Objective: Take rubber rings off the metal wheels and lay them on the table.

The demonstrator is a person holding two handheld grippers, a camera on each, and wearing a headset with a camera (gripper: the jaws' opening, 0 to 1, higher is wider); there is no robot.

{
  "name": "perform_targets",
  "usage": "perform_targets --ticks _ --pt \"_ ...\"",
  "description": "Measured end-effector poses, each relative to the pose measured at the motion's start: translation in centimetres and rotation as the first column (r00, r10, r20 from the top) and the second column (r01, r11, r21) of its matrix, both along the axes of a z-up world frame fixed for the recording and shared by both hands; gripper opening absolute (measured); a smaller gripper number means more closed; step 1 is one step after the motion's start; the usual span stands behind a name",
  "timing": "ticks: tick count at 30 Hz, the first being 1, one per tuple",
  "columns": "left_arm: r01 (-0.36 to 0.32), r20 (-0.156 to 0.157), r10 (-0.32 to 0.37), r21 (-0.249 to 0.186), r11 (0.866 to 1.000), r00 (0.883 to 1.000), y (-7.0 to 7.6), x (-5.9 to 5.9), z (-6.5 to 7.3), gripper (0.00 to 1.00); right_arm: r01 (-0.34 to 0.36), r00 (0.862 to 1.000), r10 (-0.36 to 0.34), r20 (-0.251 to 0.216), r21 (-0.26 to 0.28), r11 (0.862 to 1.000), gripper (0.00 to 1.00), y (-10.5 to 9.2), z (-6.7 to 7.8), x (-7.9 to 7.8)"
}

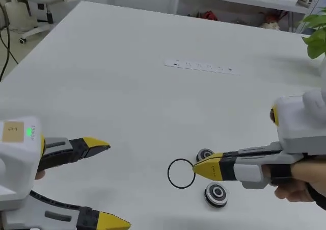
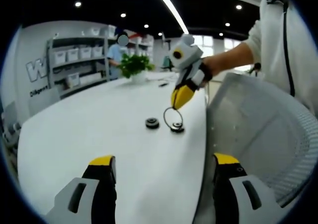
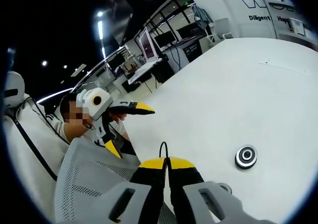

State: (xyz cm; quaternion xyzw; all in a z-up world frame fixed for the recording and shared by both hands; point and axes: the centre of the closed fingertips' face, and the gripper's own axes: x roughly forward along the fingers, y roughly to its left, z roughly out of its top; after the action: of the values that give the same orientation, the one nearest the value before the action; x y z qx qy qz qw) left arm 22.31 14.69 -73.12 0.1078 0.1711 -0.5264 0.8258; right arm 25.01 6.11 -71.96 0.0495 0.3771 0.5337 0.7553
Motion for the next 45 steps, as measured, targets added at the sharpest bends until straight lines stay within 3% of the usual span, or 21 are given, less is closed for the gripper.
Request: perform_targets --ticks 15,25,37,45 --pt "0.004 0.018 -0.003 -0.04 0.999 1.0 -0.8 0.7 0.4 0.81 0.002 0.999 -0.006 -0.046 -0.088 0.996 0.0 -0.1 -3.9 1.1" --pt "-0.016 0.022 0.017 -0.046 0.999 1.0 -0.6 0.9 0.2 0.8 -0.021 0.999 0.015 -0.034 -0.174 0.984 0.0 -0.5 -6.6 1.9" --pt "-0.027 0.012 0.028 -0.044 0.999 1.0 -0.2 0.6 -0.3 0.8 -0.007 1.0 0.003 -0.022 -0.217 0.976 0.03 -1.1 -7.5 2.2" --pt "-0.013 0.024 0.014 -0.04 0.999 1.0 -0.2 0.6 0.1 0.79 0.054 0.999 -0.052 0.011 -0.2 0.978 0.08 -2.9 -5.5 2.6"
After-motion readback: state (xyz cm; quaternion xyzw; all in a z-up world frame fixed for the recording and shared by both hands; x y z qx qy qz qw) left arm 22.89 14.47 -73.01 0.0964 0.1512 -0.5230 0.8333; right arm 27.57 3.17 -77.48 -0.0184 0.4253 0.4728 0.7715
